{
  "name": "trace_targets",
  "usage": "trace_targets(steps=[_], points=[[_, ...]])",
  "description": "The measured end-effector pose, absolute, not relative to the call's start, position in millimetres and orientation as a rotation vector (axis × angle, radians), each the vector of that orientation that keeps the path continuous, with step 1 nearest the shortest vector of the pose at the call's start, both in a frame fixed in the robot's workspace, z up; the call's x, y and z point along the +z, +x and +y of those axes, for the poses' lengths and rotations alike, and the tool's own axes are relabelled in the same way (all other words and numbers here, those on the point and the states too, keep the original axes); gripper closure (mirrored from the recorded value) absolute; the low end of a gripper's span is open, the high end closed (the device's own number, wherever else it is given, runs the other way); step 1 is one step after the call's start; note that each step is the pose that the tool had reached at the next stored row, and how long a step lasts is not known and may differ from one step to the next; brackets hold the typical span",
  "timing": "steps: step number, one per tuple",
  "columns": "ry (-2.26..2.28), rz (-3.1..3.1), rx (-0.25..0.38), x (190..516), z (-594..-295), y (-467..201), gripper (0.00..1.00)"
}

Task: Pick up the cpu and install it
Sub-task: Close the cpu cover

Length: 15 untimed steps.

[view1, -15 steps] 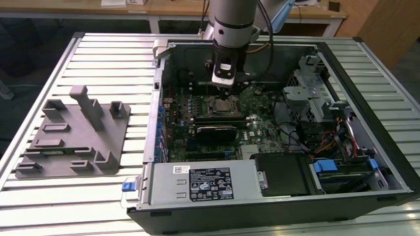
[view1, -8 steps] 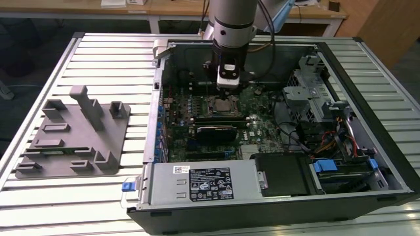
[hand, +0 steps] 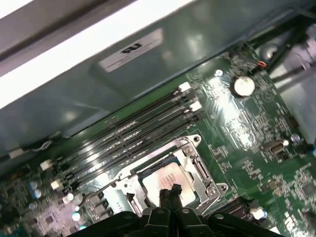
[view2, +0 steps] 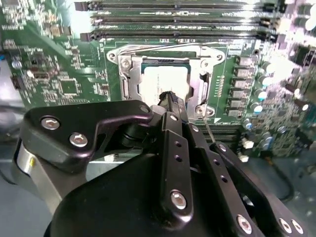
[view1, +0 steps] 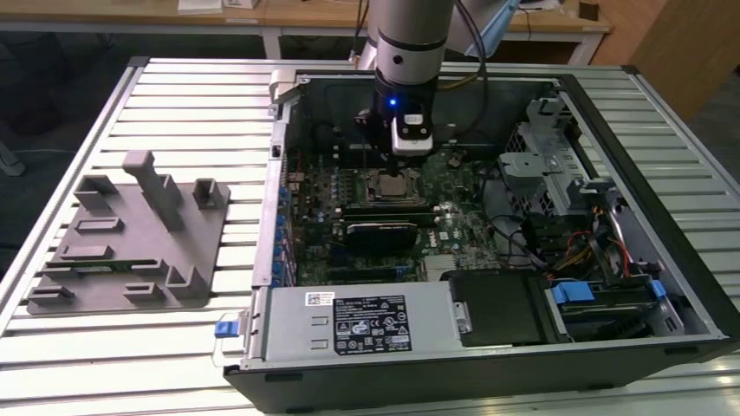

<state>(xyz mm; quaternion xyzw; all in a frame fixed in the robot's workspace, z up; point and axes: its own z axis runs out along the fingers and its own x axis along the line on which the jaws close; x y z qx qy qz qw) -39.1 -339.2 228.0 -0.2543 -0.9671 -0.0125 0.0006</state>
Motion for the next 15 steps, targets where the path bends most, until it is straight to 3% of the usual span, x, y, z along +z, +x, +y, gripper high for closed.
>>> trace_targets(steps=[15], points=[[-0.385, -3.113, -0.039, 226.7, -339.2, -39.1, 0.89]])
